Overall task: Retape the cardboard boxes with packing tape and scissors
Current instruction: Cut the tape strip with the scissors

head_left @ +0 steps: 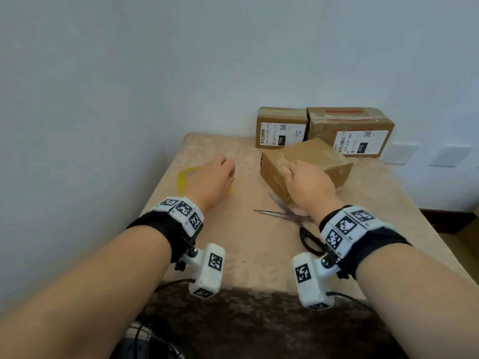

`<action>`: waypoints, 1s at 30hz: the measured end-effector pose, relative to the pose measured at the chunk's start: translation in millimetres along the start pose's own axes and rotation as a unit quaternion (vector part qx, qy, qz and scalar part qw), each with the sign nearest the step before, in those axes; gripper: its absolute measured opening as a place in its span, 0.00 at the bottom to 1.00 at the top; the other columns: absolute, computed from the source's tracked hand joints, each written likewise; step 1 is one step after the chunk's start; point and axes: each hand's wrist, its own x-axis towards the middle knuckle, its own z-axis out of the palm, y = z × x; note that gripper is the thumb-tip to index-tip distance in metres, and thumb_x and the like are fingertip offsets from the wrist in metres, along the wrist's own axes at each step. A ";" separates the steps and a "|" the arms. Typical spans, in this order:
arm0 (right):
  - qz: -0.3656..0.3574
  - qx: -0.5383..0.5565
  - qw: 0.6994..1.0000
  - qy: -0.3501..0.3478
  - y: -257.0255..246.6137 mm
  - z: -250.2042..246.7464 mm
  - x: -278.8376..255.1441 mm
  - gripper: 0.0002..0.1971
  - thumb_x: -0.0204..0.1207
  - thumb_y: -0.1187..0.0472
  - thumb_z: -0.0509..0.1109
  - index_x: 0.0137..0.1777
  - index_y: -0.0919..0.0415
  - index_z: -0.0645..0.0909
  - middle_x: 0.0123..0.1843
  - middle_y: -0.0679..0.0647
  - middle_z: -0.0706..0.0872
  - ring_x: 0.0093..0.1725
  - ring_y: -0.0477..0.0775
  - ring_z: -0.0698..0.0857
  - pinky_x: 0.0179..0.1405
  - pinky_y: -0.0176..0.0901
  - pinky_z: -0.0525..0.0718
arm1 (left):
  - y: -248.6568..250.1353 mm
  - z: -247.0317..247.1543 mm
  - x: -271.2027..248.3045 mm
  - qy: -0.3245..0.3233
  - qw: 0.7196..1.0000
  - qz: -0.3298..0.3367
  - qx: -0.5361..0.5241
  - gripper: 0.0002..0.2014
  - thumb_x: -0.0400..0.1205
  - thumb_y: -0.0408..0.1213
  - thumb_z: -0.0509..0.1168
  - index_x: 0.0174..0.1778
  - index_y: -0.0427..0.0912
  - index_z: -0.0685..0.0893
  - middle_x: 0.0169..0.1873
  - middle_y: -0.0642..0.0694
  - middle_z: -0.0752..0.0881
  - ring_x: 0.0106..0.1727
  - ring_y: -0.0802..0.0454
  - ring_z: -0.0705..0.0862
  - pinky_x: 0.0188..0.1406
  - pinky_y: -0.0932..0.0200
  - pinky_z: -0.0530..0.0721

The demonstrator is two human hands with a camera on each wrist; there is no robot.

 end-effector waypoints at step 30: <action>-0.016 -0.002 1.000 -0.004 31.2 17.4 0.5 0.39 0.82 0.39 0.58 0.84 0.65 0.55 0.85 0.61 0.57 0.85 0.59 0.54 0.82 0.57 0.58 | 59.5 21.6 42.9 -0.167 0.967 0.095 0.170 0.36 0.83 0.24 0.46 0.82 0.45 0.33 0.83 0.47 0.34 0.83 0.47 0.36 0.80 0.43 0.34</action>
